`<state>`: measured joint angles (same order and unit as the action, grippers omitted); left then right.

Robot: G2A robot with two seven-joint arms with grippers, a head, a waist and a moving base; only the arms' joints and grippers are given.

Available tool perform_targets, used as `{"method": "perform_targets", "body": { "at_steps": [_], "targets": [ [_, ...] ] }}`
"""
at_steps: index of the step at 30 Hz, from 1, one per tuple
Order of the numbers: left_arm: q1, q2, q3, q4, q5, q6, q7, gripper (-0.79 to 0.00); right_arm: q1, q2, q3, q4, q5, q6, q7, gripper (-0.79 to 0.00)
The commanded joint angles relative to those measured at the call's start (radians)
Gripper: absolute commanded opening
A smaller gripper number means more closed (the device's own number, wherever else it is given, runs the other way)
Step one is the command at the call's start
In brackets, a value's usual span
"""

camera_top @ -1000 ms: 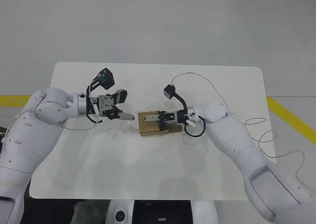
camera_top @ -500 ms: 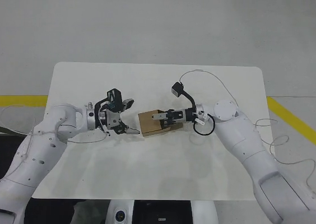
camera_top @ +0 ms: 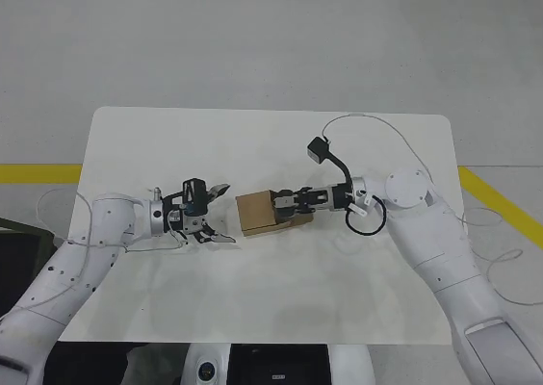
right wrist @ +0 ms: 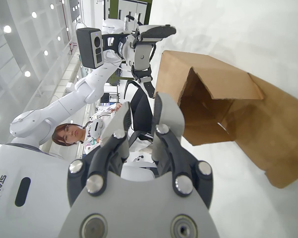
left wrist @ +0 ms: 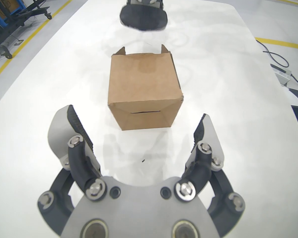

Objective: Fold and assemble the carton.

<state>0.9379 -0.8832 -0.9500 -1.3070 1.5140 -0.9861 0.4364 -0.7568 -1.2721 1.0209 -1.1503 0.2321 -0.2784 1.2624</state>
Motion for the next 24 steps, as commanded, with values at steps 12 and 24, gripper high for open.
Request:
{"method": "perform_targets", "body": {
  "at_steps": [12,24],
  "targets": [
    [0.030,-0.026,-0.002,-0.042,-0.279,0.070,-0.270,0.000,-0.111,0.051,0.048,-0.186,-0.149,0.235,0.045,-0.785],
    [0.048,-0.038,0.002,-0.082,-0.360,0.113,-0.417,0.000,-0.187,0.071,0.065,-0.166,-0.176,0.221,-0.015,-0.785]
  ]
}}
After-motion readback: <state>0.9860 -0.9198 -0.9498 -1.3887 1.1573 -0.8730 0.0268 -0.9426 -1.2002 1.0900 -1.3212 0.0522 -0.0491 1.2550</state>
